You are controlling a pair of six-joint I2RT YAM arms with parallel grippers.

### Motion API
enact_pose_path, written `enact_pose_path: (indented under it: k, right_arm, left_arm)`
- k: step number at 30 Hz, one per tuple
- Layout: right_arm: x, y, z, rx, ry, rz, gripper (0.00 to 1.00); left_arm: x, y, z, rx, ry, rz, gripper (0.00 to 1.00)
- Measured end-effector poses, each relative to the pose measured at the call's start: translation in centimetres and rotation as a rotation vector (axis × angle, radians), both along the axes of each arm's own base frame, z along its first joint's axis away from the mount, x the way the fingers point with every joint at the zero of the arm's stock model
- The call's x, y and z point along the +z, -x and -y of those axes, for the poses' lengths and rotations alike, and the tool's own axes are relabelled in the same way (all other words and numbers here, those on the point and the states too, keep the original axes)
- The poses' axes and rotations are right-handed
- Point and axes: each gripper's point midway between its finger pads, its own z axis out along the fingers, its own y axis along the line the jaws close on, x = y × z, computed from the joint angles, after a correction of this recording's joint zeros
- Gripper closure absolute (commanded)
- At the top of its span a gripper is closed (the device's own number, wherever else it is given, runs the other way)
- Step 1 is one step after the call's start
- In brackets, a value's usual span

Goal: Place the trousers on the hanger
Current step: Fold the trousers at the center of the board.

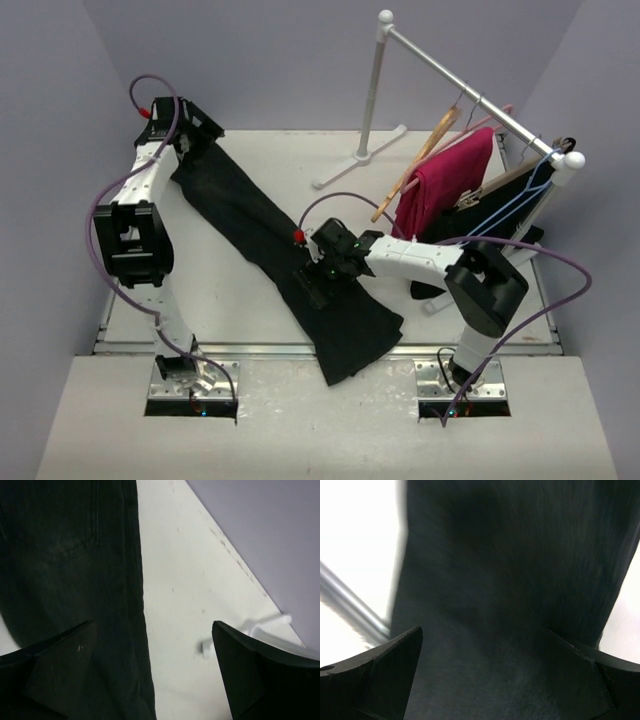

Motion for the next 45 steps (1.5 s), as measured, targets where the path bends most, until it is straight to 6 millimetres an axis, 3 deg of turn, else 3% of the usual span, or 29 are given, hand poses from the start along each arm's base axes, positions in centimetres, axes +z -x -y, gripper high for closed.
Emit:
enact_pose_path:
  k: [4, 9, 11, 14, 27, 34, 37, 41, 45]
  right_arm:
    - [-3.4, 1.3, 2.6, -0.046, 0.092, -0.059, 0.01]
    - [-3.7, 0.4, 3.0, -0.118, 0.121, -0.025, 0.01]
    - [-3.8, 0.0, 3.4, -0.138, 0.137, -0.007, 0.01]
    - [-3.9, -0.4, 3.8, -0.159, 0.154, 0.016, 0.01]
    - [-4.1, -0.9, 4.5, -0.183, 0.177, 0.052, 0.01]
    - [-4.0, -0.8, 4.5, -0.183, 0.159, 0.058, 0.01]
    - [-4.1, -0.8, 4.5, -0.183, 0.156, 0.057, 0.01]
    - [-4.0, -0.8, 4.5, -0.183, 0.155, 0.057, 0.01]
    - [-4.0, -0.8, 4.5, -0.183, 0.151, 0.057, 0.01]
  left_arm:
    - [-3.6, -5.5, -0.8, 0.049, -0.087, -0.091, 0.1]
    - [-8.6, -7.9, 1.2, 0.027, -0.198, -0.212, 0.27]
    - [-10.2, -7.5, 1.9, 0.009, -0.235, -0.256, 0.36]
    - [-11.8, -6.5, 2.8, -0.017, -0.289, -0.313, 0.37]
    - [-12.8, -5.7, 1.5, -0.018, -0.43, -0.363, 0.47]
    - [-17.1, -5.2, 1.3, -0.047, -0.451, -0.439, 0.5]
    - [-17.0, -5.4, 1.3, -0.05, -0.457, -0.434, 0.53]
    - [-17.1, -5.4, 1.3, -0.055, -0.462, -0.434, 0.67]
    - [-17.1, -5.4, 1.2, -0.062, -0.467, -0.435, 0.73]
